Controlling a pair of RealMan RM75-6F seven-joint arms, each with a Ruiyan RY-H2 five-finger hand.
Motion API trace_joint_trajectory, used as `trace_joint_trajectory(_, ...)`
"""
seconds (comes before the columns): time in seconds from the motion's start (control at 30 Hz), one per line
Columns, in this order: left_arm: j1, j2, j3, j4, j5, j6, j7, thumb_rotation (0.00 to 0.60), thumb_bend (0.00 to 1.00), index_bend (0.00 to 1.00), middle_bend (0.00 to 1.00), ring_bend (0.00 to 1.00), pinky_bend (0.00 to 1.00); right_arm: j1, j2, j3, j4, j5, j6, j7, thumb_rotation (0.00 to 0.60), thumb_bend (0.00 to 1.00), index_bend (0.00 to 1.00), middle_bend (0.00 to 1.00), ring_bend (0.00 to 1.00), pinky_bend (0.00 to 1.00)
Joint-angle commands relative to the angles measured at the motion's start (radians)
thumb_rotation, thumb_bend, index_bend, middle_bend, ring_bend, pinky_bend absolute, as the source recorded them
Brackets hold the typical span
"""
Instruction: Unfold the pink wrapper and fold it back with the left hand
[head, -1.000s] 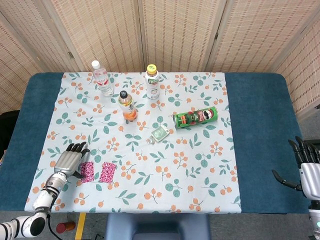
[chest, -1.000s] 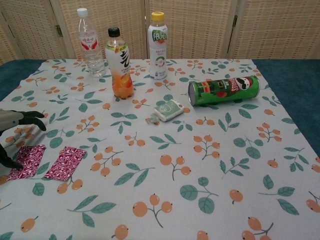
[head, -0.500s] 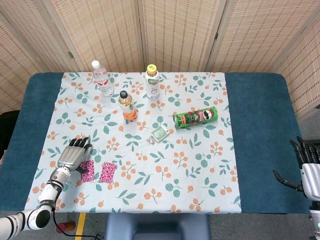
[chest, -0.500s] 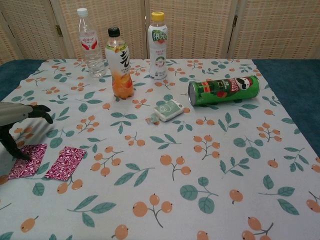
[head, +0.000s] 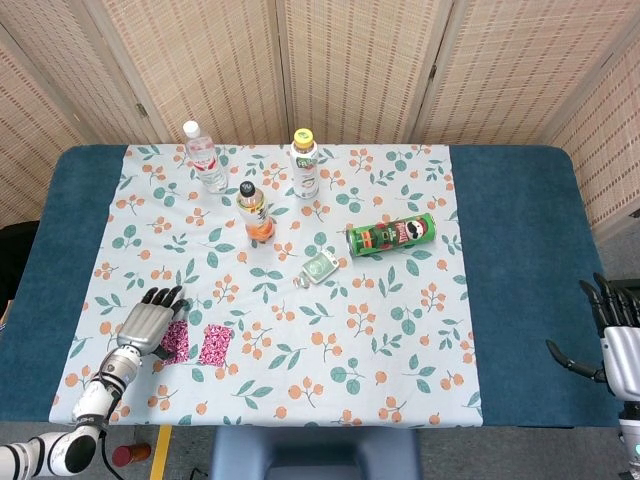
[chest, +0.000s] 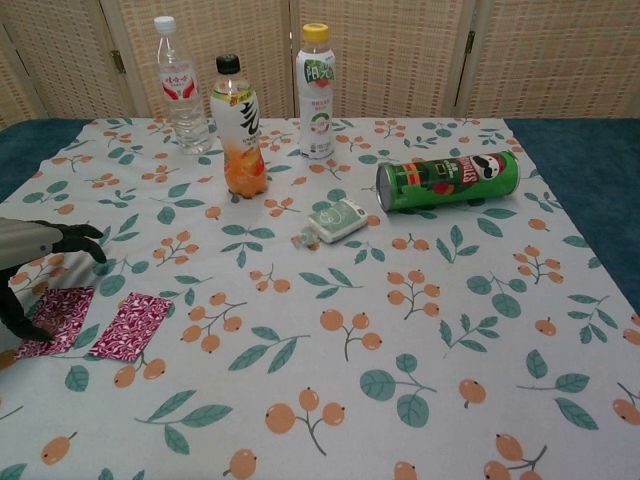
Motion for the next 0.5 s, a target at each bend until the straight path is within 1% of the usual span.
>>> trace_joint_trajectory(0.03, -0.019, -0.017, -0.01, 0.03, -0.037, -0.021, 0.024, 0.6, 0.15, 0.18, 0.0, 0.0, 0.0, -0.001, 0.0, 0.0, 0.0, 0.001, -0.001, 0.0, 0.322, 0.3, 0.0, 0.0, 0.0, 0.0)
trace_joint_trajectory(0.5, -0.091, -0.06, -0.05, 0.12, -0.148, -0.05, 0.093, 0.6, 0.15, 0.17, 0.0, 0.0, 0.0, -0.004, 0.002, 0.001, -0.005, 0.003, 0.0, -0.005, 0.321, 0.3, 0.0, 0.0, 0.0, 0.0)
